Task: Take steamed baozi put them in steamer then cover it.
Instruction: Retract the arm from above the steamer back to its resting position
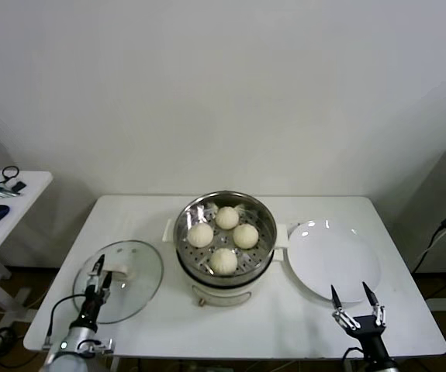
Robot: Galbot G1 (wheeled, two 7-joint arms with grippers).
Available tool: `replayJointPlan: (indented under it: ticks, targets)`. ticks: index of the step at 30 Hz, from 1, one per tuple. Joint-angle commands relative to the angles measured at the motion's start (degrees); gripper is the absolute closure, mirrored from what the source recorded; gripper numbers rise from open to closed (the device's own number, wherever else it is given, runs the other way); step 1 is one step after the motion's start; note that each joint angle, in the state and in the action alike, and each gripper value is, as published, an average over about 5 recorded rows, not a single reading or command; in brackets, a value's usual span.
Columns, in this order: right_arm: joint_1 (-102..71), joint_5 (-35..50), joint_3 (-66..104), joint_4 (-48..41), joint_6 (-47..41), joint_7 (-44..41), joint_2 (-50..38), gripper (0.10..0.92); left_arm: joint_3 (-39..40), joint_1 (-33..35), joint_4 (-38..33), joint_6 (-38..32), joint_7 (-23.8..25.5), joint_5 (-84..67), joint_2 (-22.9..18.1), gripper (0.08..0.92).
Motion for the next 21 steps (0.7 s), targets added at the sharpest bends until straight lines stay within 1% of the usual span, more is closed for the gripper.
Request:
replayJointPlan:
  ticks: [1, 5, 11, 21]
  targets:
    - [-0.13, -0.02, -0.01, 0.23, 0.11, -0.13, 0.13, 0.203, 0.25, -2.16, 2.16, 0.32, 0.18, 1.07, 0.07, 0.229]
    - [-0.02, -0.01, 0.08, 0.34, -0.01, -0.16, 0.02, 0.203, 0.31, -2.53, 3.63, -0.31, 0.89, 1.56, 0.36, 0.346]
    - [0.15, 0.0, 0.11, 0.7, -0.2, -0.23, -0.1, 0.203, 0.19, -3.4, 6.16, -1.22, -0.26, 2.26, 0.31, 0.519]
    - [0.58, -0.06, -0.33, 0.81, -0.46, -0.33, 0.27, 0.203, 0.03, -2.99, 5.85, -1.8, -0.45, 2.43, 0.11, 0.804]
